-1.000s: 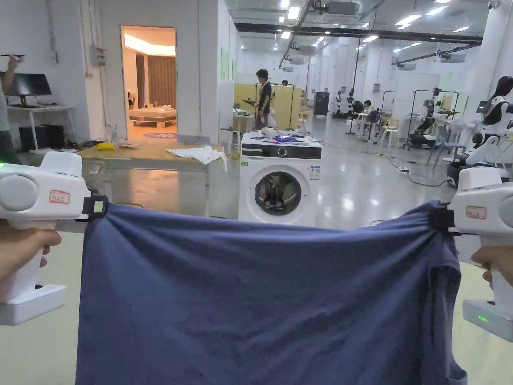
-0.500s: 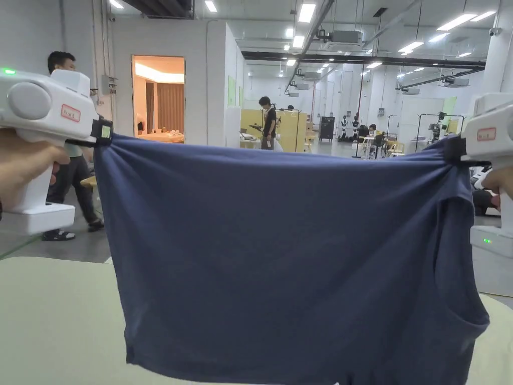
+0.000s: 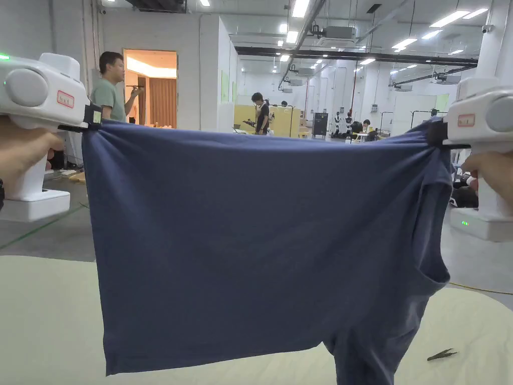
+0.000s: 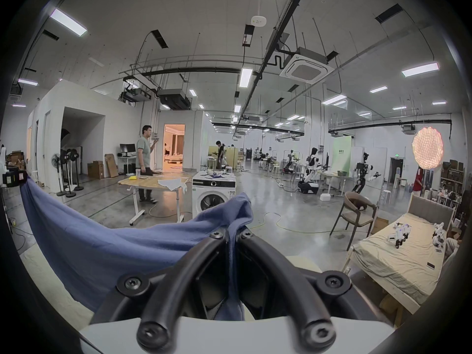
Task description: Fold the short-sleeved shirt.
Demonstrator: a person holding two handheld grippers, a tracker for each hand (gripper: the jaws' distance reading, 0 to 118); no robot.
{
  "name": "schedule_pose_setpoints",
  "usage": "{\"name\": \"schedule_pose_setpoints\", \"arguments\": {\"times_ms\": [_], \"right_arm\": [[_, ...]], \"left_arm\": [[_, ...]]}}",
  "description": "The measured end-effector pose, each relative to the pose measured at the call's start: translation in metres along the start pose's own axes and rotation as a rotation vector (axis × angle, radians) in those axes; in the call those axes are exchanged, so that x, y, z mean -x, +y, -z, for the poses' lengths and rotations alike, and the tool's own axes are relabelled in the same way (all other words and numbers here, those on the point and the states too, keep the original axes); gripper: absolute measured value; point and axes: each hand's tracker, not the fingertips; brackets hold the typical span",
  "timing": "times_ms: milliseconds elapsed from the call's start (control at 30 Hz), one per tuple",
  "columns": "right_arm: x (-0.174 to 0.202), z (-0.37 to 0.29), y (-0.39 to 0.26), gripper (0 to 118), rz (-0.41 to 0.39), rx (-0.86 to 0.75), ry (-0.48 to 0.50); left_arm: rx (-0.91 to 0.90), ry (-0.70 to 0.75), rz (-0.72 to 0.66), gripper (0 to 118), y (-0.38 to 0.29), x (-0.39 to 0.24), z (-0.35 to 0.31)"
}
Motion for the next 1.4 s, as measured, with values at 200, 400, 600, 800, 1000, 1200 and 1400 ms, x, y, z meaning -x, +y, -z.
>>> {"name": "schedule_pose_setpoints", "arguments": {"times_ms": [200, 400, 600, 800, 1000, 1200, 1400], "right_arm": [[0.007, 0.000, -0.067, 2, -0.002, 0.079, -0.005], [0.015, -0.031, -0.130, 2, -0.003, 0.145, -0.012], [0.019, -0.089, -0.162, 2, -0.029, 0.148, -0.006], [0.020, -0.159, -0.197, 2, -0.085, 0.172, 0.006], [0.019, -0.231, -0.243, 2, -0.119, 0.234, 0.036], [0.017, -0.292, -0.289, 2, -0.135, 0.323, 0.051], [0.014, -0.327, -0.342, 2, -0.128, 0.449, 0.066]], "left_arm": [[0.069, -0.026, 0.004, 0, -0.067, -0.001, 0.012], [0.136, -0.056, 0.002, 0, -0.146, -0.013, -0.004], [0.138, -0.082, -0.016, 0, -0.199, -0.011, -0.046], [0.123, -0.118, -0.087, 0, -0.230, 0.000, -0.105], [0.110, -0.143, -0.097, 0, -0.264, 0.006, -0.175], [0.120, -0.173, -0.118, 0, -0.304, 0.013, -0.236], [0.230, -0.202, -0.132, 0, -0.360, 0.014, -0.281]]}}
